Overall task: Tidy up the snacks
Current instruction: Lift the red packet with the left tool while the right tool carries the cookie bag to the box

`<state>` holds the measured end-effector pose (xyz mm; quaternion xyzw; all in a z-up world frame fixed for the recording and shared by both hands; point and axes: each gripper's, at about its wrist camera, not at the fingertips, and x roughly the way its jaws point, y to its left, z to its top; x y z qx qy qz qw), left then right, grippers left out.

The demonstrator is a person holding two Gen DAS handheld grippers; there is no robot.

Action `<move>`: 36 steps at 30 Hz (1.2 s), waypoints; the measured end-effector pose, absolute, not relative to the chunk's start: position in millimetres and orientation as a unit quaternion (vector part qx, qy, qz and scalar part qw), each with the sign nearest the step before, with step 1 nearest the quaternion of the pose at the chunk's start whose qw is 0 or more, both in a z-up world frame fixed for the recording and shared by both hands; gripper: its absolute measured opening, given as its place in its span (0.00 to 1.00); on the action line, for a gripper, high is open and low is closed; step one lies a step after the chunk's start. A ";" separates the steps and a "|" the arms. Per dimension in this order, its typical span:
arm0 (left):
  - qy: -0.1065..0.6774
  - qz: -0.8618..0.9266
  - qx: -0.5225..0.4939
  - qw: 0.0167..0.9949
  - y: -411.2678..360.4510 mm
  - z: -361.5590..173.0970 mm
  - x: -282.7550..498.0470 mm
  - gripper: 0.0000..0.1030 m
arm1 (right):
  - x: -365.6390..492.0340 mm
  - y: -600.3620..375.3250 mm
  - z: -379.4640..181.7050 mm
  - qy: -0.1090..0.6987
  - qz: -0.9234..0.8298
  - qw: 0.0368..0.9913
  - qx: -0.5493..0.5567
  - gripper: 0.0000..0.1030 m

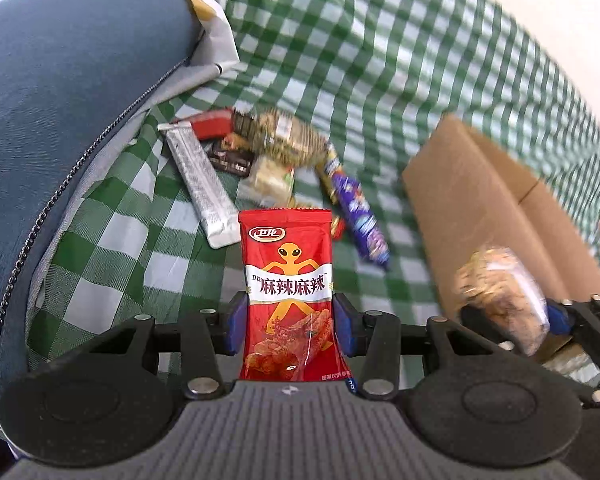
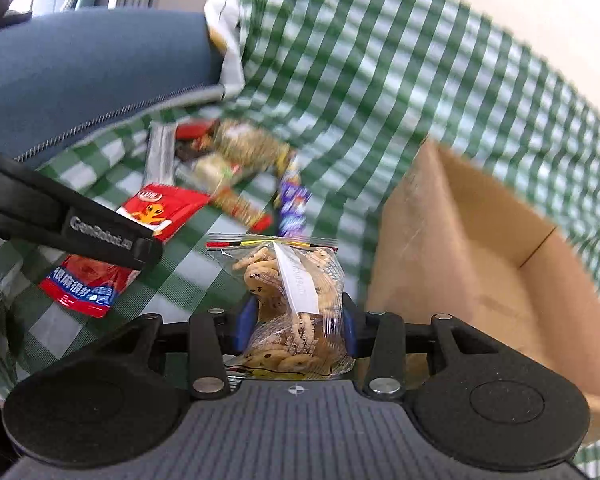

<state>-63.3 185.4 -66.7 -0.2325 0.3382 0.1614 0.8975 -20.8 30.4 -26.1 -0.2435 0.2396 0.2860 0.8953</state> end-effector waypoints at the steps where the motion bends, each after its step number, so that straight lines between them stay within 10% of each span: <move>1: 0.332 0.160 -0.238 0.898 185.9 -64.5 -63.8 0.47 | -21.0 27.2 -19.6 0.230 0.283 0.899 -0.243 0.43; 15: 0.293 0.131 -0.251 0.913 170.1 -38.5 -50.8 0.47 | 36.8 -67.5 51.9 0.106 0.195 0.959 -0.175 0.43; 36: 0.257 0.058 -0.207 0.942 116.8 -8.7 -2.6 0.47 | 89.2 -160.1 21.1 0.130 0.095 0.984 -0.076 0.43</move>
